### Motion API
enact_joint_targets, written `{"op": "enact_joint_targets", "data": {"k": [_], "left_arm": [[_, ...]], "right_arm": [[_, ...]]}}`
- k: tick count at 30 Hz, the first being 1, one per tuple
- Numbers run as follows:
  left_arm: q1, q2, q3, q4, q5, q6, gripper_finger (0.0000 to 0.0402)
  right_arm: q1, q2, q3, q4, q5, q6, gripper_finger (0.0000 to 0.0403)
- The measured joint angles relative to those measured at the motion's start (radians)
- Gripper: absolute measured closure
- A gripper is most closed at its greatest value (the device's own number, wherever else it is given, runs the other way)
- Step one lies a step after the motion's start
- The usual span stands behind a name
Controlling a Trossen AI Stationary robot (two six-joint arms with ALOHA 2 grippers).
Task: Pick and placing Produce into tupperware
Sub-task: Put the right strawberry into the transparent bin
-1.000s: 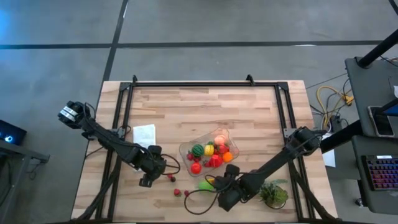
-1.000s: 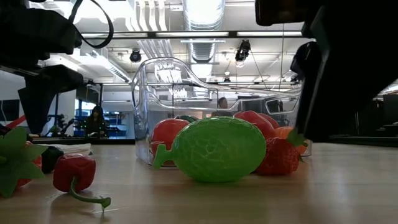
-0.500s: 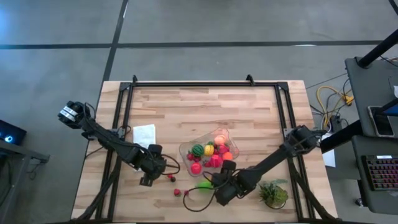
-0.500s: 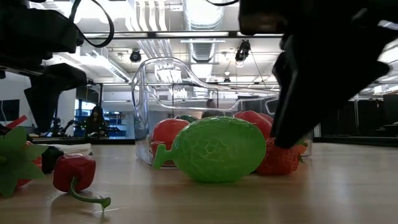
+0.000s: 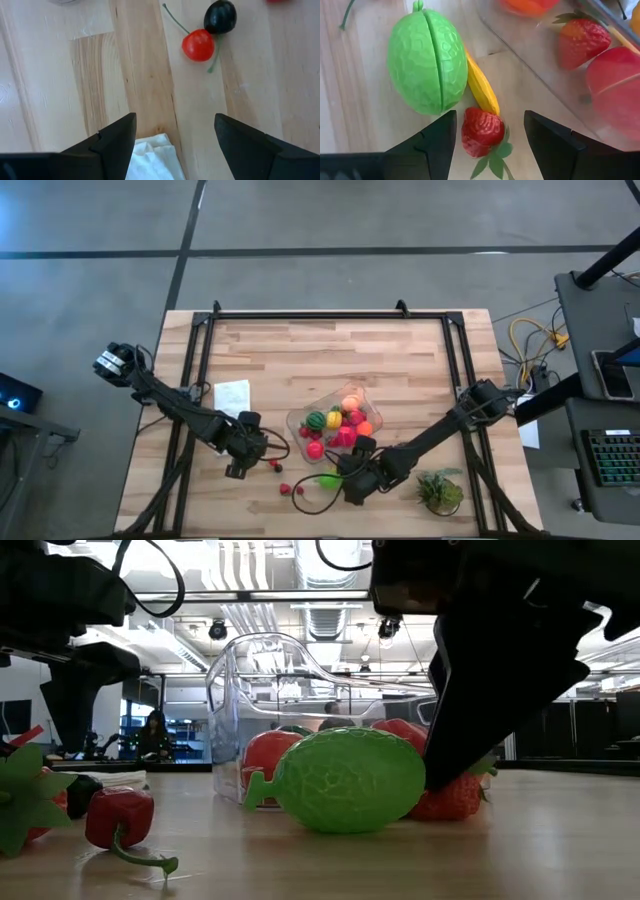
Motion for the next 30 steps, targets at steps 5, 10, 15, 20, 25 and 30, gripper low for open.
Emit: {"op": "enact_joint_targets", "data": {"k": [5, 10, 15, 20, 25, 30], "left_arm": [[0.0, 0.0, 0.0, 0.0, -0.003, 0.0, 0.0148], [0.0, 0.0, 0.0, 0.0, -0.004, -0.001, 0.0148], [0.001, 0.0, 0.0, 0.0, -0.005, -0.001, 0.0148], [0.004, 0.0, 0.0, 0.004, -0.006, -0.001, 0.0148], [0.009, 0.0, 0.0, 0.009, -0.007, -0.002, 0.0148], [0.009, 0.0, 0.0, 0.01, -0.007, -0.001, 0.0148]], "right_arm": [[0.0, 0.0, 0.0, 0.003, -0.006, 0.012, 0.0179], [0.006, -0.003, 0.007, 0.004, -0.06, 0.015, 0.0179], [0.028, -0.001, 0.001, 0.005, -0.062, 0.018, 0.0179], [0.025, 0.001, -0.012, 0.005, -0.054, 0.045, 0.0179], [0.024, 0.001, -0.026, 0.005, -0.025, 0.075, 0.0179], [0.024, 0.001, -0.031, 0.007, -0.021, 0.075, 0.0179]]}}
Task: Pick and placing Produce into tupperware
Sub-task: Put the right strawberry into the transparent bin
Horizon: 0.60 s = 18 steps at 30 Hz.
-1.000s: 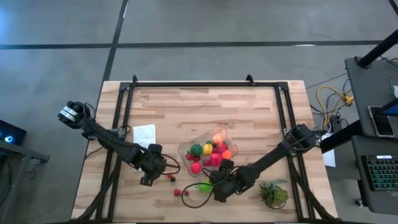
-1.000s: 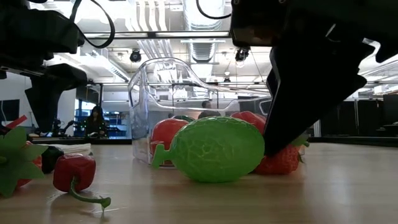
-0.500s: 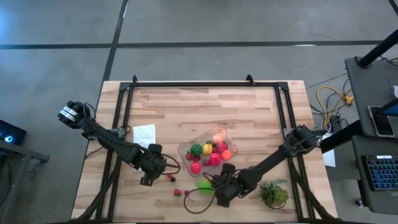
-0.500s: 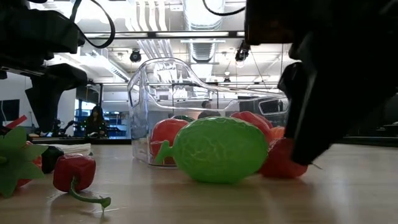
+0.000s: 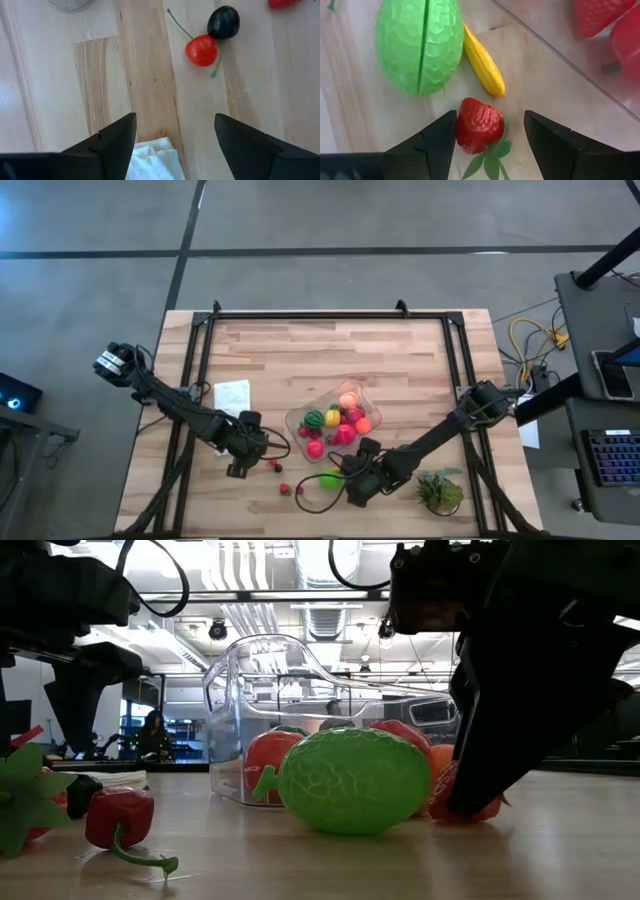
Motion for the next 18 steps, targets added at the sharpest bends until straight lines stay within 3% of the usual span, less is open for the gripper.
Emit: {"op": "enact_joint_targets", "data": {"k": [11, 18], "left_arm": [[0.0, 0.0, 0.0, 0.0, 0.0, 0.0, 0.0148], [0.0, 0.0, 0.0, 0.001, 0.0, 0.0, 0.0148]], "right_arm": [[0.0, 0.0, -0.002, 0.0, -0.001, 0.078, 0.0181], [0.0, 0.0, -0.002, 0.0, -0.001, 0.099, 0.0212]]}}
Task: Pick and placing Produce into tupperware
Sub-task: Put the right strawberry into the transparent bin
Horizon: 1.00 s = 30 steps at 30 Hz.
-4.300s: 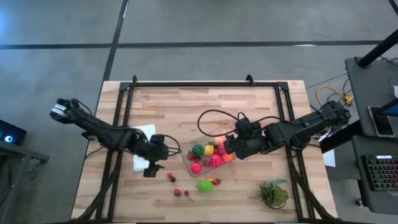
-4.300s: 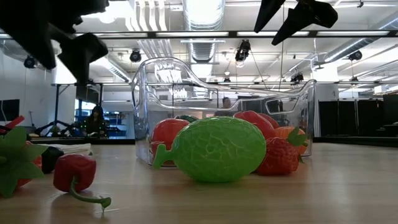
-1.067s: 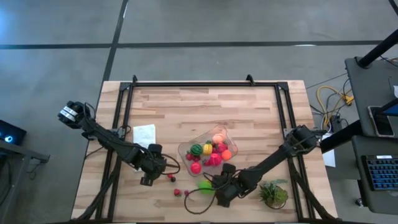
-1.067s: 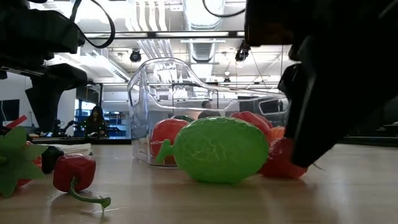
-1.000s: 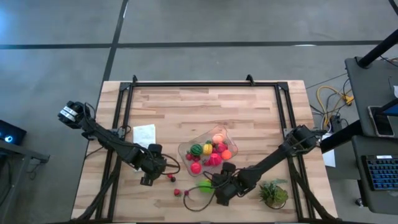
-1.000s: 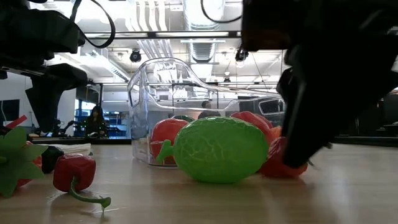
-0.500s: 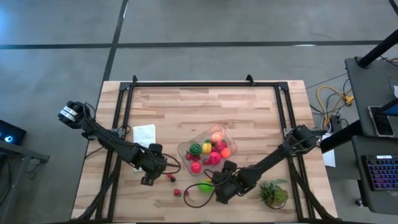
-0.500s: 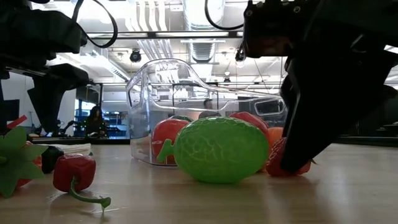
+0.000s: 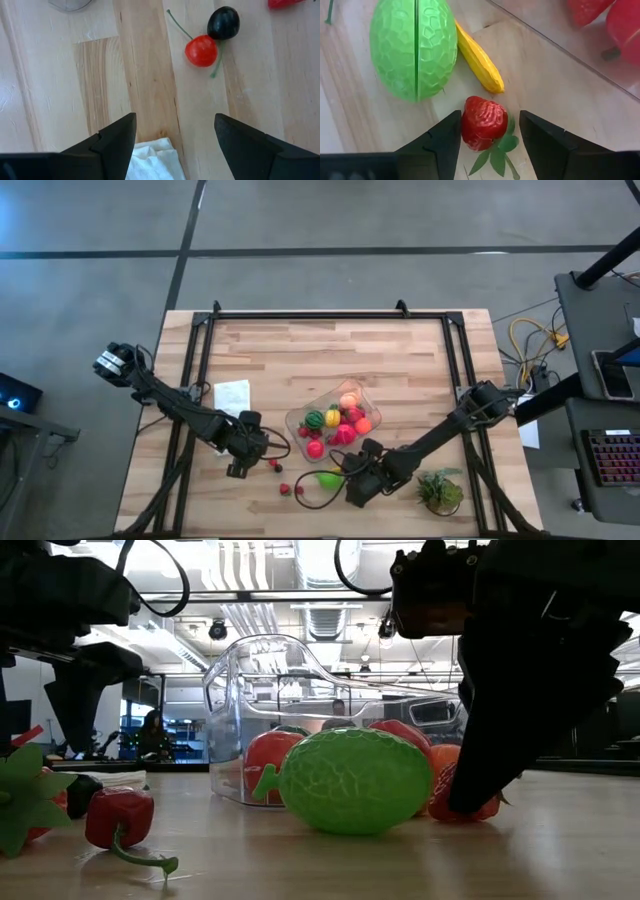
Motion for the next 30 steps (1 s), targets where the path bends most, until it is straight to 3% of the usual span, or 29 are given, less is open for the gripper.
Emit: {"op": "enact_joint_targets", "data": {"k": [10, 18, 21, 26, 30], "left_arm": [[0.0, 0.0, 0.0, 0.0, 0.0, 0.0, 0.0148], [0.0, 0.0, 0.0, 0.0, 0.0, 0.0, 0.0148], [0.0, 0.0, 0.0, 0.002, 0.0, 0.0, 0.0148], [0.0, -0.002, 0.0, 0.008, -0.002, 0.0, 0.0148], [0.0, -0.007, 0.0, 0.01, -0.02, 0.0, 0.0148]], "right_arm": [[0.0, 0.0, -0.005, 0.0, -0.003, 0.078, 0.0255], [0.0, -0.072, 0.016, -0.014, -0.001, 0.188, 0.0254], [0.0, -0.143, 0.016, -0.068, 0.063, 0.188, 0.0253], [-0.022, -0.277, 0.016, -0.208, 0.257, 0.188, 0.0253], [-0.113, -0.329, 0.015, -0.237, 0.248, 0.158, 0.0253]]}}
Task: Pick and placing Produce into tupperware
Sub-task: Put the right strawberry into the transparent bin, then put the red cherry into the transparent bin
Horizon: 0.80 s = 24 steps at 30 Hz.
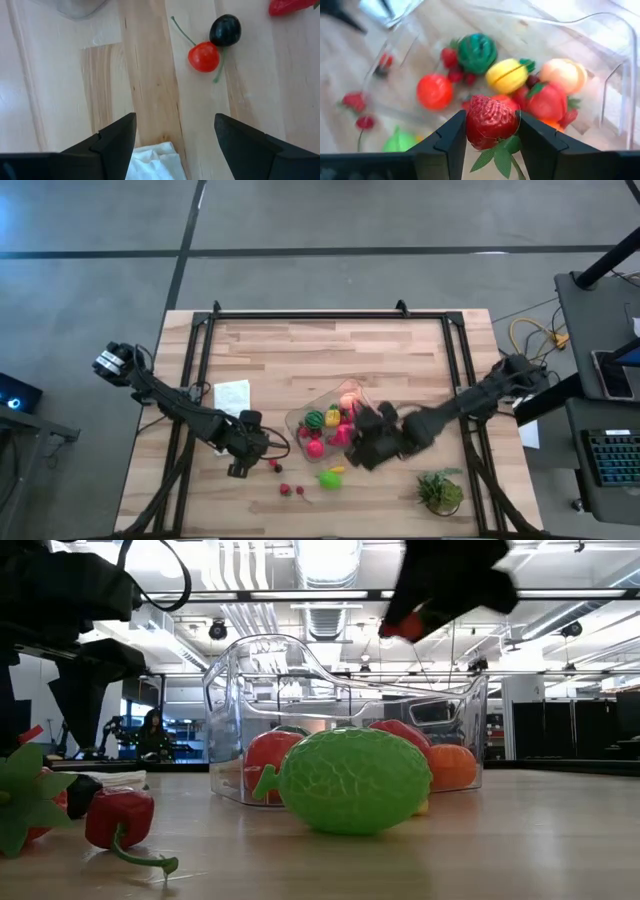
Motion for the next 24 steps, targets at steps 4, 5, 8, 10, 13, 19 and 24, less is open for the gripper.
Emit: {"op": "enact_joint_targets", "data": {"k": [4, 5, 8, 10, 13, 19, 24], "left_arm": [[0.0, -0.001, 0.0, 0.006, -0.008, -0.001, 0.0148], [0.0, -0.001, 0.0, 0.012, -0.009, -0.002, 0.0148], [0.0, -0.001, 0.0, 0.021, -0.01, -0.026, 0.0148], [0.0, -0.001, 0.0, 0.024, -0.009, -0.052, 0.0148], [0.0, -0.002, -0.002, 0.029, -0.01, -0.078, 0.0148], [0.006, -0.003, -0.039, 0.152, -0.009, -0.074, 0.0148], [0.006, -0.003, -0.076, 0.272, -0.002, -0.078, 0.0148]], "right_arm": [[-0.111, 0.004, -0.001, 0.081, -0.114, -0.027, 0.0237], [-0.131, 0.011, -0.001, 0.107, -0.136, -0.042, 0.0228], [-0.163, 0.031, 0.002, 0.157, -0.181, -0.072, 0.0195], [-0.168, 0.033, 0.006, 0.155, -0.184, -0.064, 0.0171], [-0.167, 0.02, 0.008, 0.153, -0.168, -0.041, 0.0141], [-0.165, -0.028, 0.008, 0.151, -0.155, -0.018, 0.0112], [-0.165, -0.089, 0.008, 0.146, -0.145, -0.011, 0.0113]]}}
